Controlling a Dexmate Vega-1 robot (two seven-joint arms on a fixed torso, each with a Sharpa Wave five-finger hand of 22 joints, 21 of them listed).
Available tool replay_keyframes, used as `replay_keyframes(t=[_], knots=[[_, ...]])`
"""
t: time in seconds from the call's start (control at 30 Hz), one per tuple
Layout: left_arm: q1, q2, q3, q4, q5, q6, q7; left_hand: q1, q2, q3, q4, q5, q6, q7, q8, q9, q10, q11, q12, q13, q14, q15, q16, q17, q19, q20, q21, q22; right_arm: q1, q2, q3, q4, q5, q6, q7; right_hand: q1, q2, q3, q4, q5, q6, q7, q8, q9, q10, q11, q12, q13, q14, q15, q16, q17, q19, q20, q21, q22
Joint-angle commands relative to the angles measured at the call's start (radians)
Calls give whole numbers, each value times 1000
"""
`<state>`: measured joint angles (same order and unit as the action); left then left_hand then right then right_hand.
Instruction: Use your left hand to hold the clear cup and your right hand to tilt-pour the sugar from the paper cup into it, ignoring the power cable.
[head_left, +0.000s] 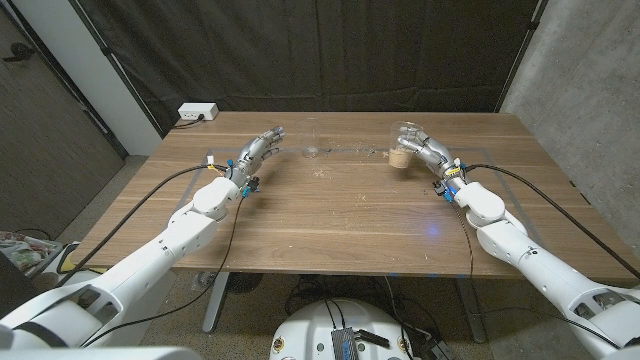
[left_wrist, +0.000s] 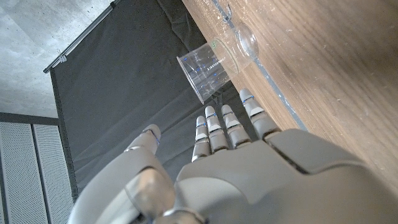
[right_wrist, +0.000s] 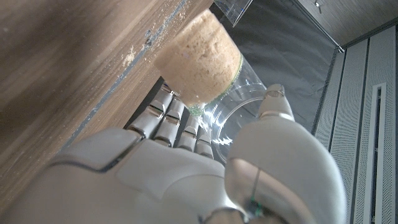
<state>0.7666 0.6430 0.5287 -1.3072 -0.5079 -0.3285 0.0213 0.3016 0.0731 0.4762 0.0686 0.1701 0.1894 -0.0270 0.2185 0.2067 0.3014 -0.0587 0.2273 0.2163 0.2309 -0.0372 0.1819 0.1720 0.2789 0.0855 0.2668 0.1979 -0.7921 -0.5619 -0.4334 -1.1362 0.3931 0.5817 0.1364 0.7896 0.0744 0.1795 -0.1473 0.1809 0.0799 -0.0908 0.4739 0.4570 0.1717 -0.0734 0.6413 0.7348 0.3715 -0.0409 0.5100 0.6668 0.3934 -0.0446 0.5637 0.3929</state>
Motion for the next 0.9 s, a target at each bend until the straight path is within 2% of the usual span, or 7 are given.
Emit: replay_keyframes(t=[0.03,0.27,0.4,0.43,0.57,0.77,0.9], knots=[[-2,40,3,12,52,-49,11,7,0,3,-9,5,0,-13,0,5,11,0,9,6,10,-60,10,3,8,-8,4,3,-13,8,-8,-40,-46,-34,-68,5,0,3,4,-3,-1,-7,4,7,-2,1,7,4,10,-175,-5,-2,-4,-107,7,3],[43,42,-8,39,61,-140,58,18,-26,-3,-26,3,-6,-21,-2,5,14,-8,10,8,14,-67,10,3,9,-18,4,2,-17,5,-17,-60,-62,-58,-78,5,1,4,6,-4,0,-5,6,10,-2,-1,9,7,12,-176,-13,-5,-7,-107,9,3],[89,48,-17,17,82,-174,133,34,-66,-13,-52,2,-16,-21,-4,6,0,-15,5,12,10,-65,7,5,11,-22,3,2,-7,5,-24,-47,-61,-52,-57,5,3,5,6,-3,1,-6,8,12,-3,-1,10,9,12,-177,-17,-6,-9,-107,9,2],[99,50,-18,11,85,-178,148,41,-81,-17,-62,1,-18,-28,-4,7,-1,-22,5,14,8,-68,7,5,13,-30,3,2,-4,5,-25,-43,-60,-49,-51,5,3,5,6,-3,2,-6,8,12,-4,-1,10,9,13,-177,-17,-6,-10,-107,9,2],[129,55,-19,-10,116,-188,220,52,-105,-24,-77,2,-41,-27,-9,11,-21,-29,-1,18,-4,-64,4,8,10,-33,1,3,12,7,-30,-22,-51,-36,-20,5,4,6,7,-3,3,-5,9,14,-5,-3,10,11,14,-177,-22,-7,-11,-108,11,2],[150,62,-10,-60,222,-141,371,69,-148,-39,-102,6,-76,-21,-10,22,-71,-37,-14,29,-32,-52,1,13,10,-47,0,4,30,-2,-32,-4,-40,-26,23,5,5,7,8,-4,2,-6,10,16,-5,-2,12,14,16,-178,-28,-9,-13,-109,12,1],[165,83,-4,-137,298,-37,468,78,-158,-42,-111,9,-89,-17,-9,28,-88,-47,-16,35,-46,-45,1,17,8,-52,-1,6,35,-8,-29,6,-31,-17,41,5,6,7,8,-3,2,-5,11,17,-4,-2,13,15,16,-176,-31,-10,-13,-108,13,1]])
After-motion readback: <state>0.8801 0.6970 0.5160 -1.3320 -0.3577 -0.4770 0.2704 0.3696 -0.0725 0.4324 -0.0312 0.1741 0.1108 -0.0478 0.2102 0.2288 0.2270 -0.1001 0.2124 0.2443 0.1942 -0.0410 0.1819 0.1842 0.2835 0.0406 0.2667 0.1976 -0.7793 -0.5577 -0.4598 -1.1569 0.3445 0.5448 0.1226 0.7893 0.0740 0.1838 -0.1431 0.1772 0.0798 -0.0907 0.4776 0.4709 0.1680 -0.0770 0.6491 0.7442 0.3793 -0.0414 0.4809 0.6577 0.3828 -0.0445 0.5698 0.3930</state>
